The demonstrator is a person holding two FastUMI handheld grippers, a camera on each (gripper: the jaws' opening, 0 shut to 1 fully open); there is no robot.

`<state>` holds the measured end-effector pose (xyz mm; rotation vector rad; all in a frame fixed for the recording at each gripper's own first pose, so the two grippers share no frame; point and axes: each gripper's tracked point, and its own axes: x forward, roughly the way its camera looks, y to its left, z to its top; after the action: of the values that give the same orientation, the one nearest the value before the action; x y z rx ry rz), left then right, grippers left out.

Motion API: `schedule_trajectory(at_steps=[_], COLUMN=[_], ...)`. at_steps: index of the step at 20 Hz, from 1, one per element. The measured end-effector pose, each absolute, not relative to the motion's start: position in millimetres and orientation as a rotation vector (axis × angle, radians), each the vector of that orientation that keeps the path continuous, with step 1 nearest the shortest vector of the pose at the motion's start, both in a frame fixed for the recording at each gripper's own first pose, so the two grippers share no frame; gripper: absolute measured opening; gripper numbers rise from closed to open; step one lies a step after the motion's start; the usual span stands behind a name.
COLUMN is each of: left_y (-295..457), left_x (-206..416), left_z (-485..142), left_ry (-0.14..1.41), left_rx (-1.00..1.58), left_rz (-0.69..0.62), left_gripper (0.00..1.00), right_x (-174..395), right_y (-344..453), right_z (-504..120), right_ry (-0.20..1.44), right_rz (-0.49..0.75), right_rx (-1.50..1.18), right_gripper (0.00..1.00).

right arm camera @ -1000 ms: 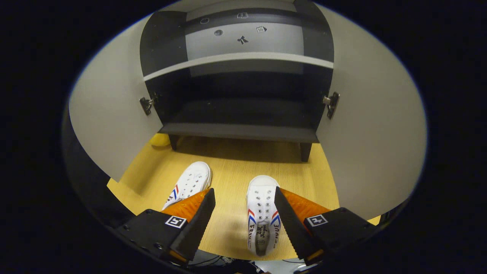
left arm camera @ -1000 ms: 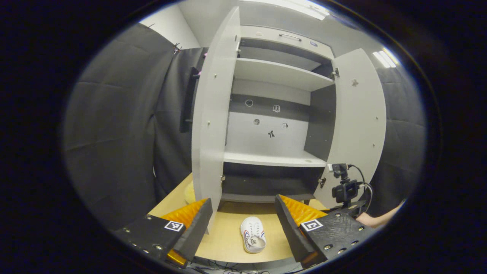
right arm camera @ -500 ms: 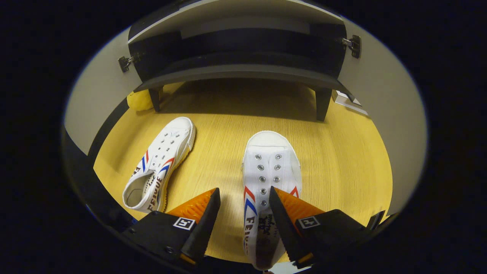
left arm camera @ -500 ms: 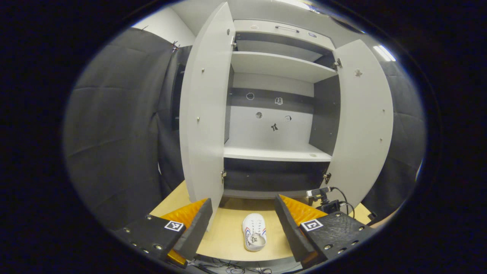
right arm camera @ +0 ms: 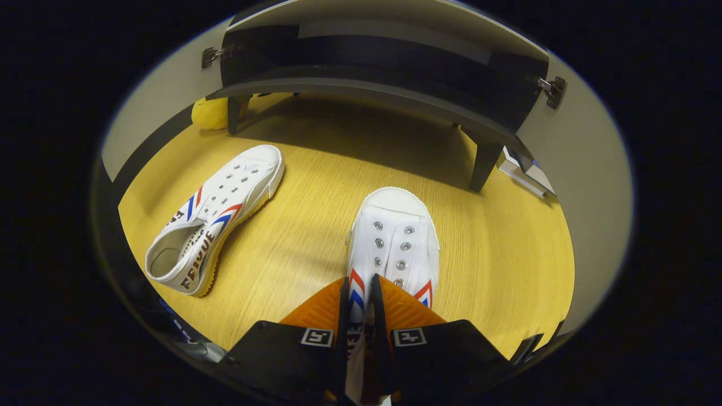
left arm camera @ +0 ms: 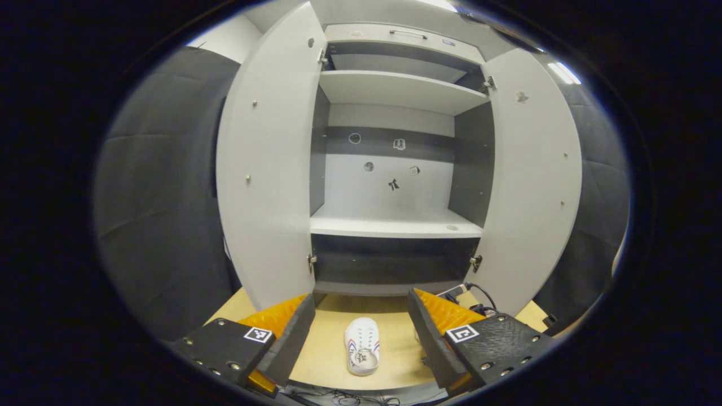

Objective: Grab one shoe with the right hand and put it into the shoe cabinet, grab the other shoe with the left hand and put it into the shoe cabinet; then close the right door with the right hand and the left door with the left hand.

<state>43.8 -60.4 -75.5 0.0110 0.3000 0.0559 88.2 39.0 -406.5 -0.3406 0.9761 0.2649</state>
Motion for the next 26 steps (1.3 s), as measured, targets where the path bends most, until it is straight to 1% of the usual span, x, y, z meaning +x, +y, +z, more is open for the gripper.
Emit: schedule_trajectory(at_steps=[1, 2, 3, 4, 6, 9, 11, 13, 14, 16, 17, 20, 22, 26], left_y=[-66.1, -71.4, -75.9, -79.1, -84.7, -85.0, -82.9, -75.7, -71.0, -63.0, -59.2, -47.7, -40.9, -36.3], left_x=[47.4, 50.8, 52.1, 55.7, 60.4, 65.9, 66.3, 66.2, 65.6, 64.1, 62.6, 57.0, 53.7, 48.1], left_z=[-79.3, -81.1, -83.3, -82.3, -80.0, -76.9, -71.7, -72.9, -72.8, -71.0, -69.6, -70.4, -72.8, -73.6], left_ry=[0.303, 0.31, 0.32, 0.319, 0.312, 0.312, 0.298, 0.295, 0.293, 0.284, 0.275, 0.27, 0.271, 0.262], left_rx=[0.002, -0.005, -0.007, -0.009, -0.006, 0.01, 0.014, 0.019, 0.022, 0.021, 0.02, 0.031, 0.042, 0.058], left_rz=[0.046, 0.037, 0.03, 0.023, 0.005, -0.01, -0.023, -0.035, -0.037, -0.04, -0.045, -0.059, -0.072, -0.102], left_gripper=[0.95, 0.94, 0.95, 0.95, 0.95, 0.94, 0.95, 0.94, 0.94, 0.95, 0.94, 0.95, 0.94, 0.95], right_x=[98.6, 92.9, 93.6, 92.9, 91.2, 89.3, 81.8, 74.4, 68.7, 60.2, 59.0, 60.6, 72.0, 115.5], right_y=[39.2, 38.0, 37.8, 36.8, 34.1, 31.8, 31.1, 27.3, 28.7, 34.6, 38.3, 60.3, 73.6, 99.2], right_z=[-417.0, -408.3, -412.1, -410.9, -404.1, -389.7, -367.6, -342.6, -329.3, -297.4, -276.7, -213.9, -175.3, -105.4], right_ry=[0.973, 0.983, 0.995, 1.011, 1.018, 0.985, 0.976, 0.949, 0.929, 0.885, 0.849, 0.717, 0.634, 0.466], right_rz=[0.278, 0.286, 0.291, 0.312, 0.332, 0.337, 0.334, 0.314, 0.308, 0.311, 0.309, 0.318, 0.319, 0.329], right_rx=[-0.335, -0.301, -0.282, -0.278, -0.29, -0.308, -0.252, -0.231, -0.222, -0.199, -0.176, -0.063, -0.028, 0.047], right_gripper=[0.19, 0.14, 0.07, 0.02, 0.02, 0.02, 0.02, 0.0, 0.02, 0.02, 0.02, 0.02, 0.02, 0.01])
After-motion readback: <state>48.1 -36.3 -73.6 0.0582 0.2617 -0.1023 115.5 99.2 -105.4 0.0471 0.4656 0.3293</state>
